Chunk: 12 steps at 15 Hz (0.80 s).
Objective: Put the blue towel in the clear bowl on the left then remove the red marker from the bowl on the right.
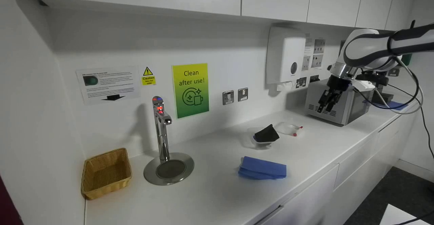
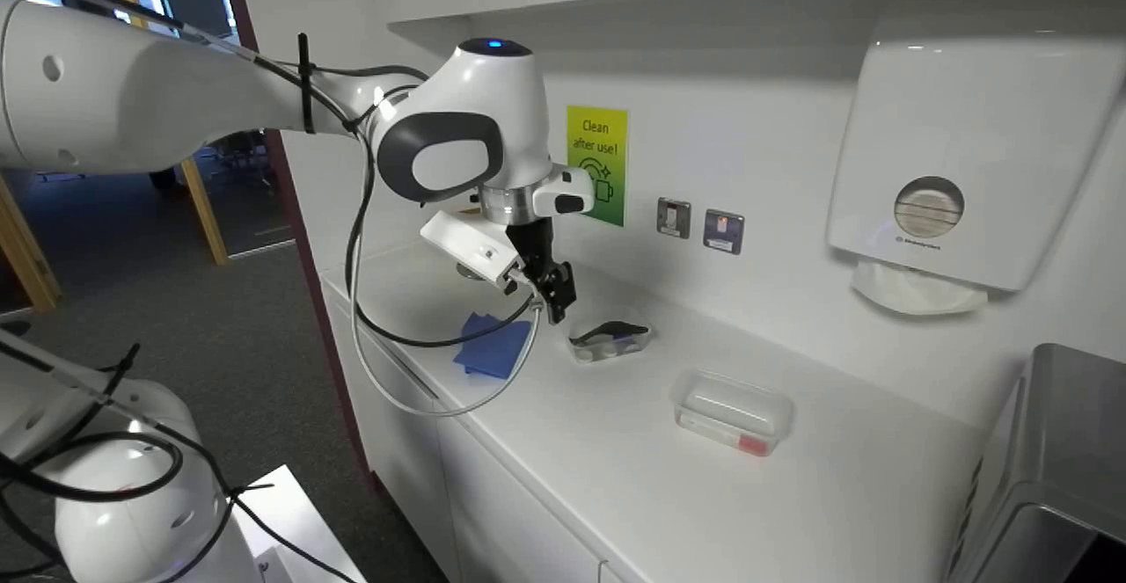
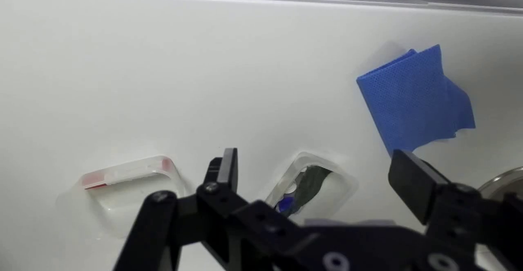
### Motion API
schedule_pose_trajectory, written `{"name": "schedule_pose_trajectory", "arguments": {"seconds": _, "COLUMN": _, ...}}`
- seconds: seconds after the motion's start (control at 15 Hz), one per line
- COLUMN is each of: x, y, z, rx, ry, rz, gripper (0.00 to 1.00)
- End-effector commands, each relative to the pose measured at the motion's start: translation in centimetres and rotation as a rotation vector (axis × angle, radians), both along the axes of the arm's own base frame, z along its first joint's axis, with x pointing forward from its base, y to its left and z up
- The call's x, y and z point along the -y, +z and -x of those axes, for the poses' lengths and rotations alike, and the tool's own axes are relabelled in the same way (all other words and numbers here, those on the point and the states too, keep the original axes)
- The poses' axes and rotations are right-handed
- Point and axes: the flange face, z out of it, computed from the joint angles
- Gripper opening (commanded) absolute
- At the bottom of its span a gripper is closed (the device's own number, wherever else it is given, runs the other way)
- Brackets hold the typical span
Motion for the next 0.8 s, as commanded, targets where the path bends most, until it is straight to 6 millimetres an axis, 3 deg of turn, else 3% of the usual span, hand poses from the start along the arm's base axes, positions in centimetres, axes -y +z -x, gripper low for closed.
{"name": "schedule_pose_trajectory", "arguments": {"seconds": 0.0, "x": 0.0, "y": 0.0, "z": 0.0, "rx": -0.001, "ry": 0.000, "rz": 0.000, "gripper": 1.00}}
{"name": "schedule_pose_trajectory", "arguments": {"seconds": 0.2, "x": 0.1, "y": 0.2, "z": 0.1, "rx": 0.008, "ry": 0.016, "rz": -0.003, "gripper": 1.00}}
{"name": "schedule_pose_trajectory", "arguments": {"seconds": 0.4, "x": -1.2, "y": -0.7, "z": -1.4, "rx": 0.009, "ry": 0.030, "rz": -0.053, "gripper": 1.00}}
{"name": "schedule_pose_trajectory", "arguments": {"seconds": 0.53, "x": -3.9, "y": -2.2, "z": -3.4, "rx": -0.005, "ry": -0.038, "rz": -0.079, "gripper": 1.00}}
{"name": "schedule_pose_trajectory", "arguments": {"seconds": 0.73, "x": -9.9, "y": -4.7, "z": -6.9, "rx": -0.019, "ry": -0.185, "rz": -0.120, "gripper": 1.00}}
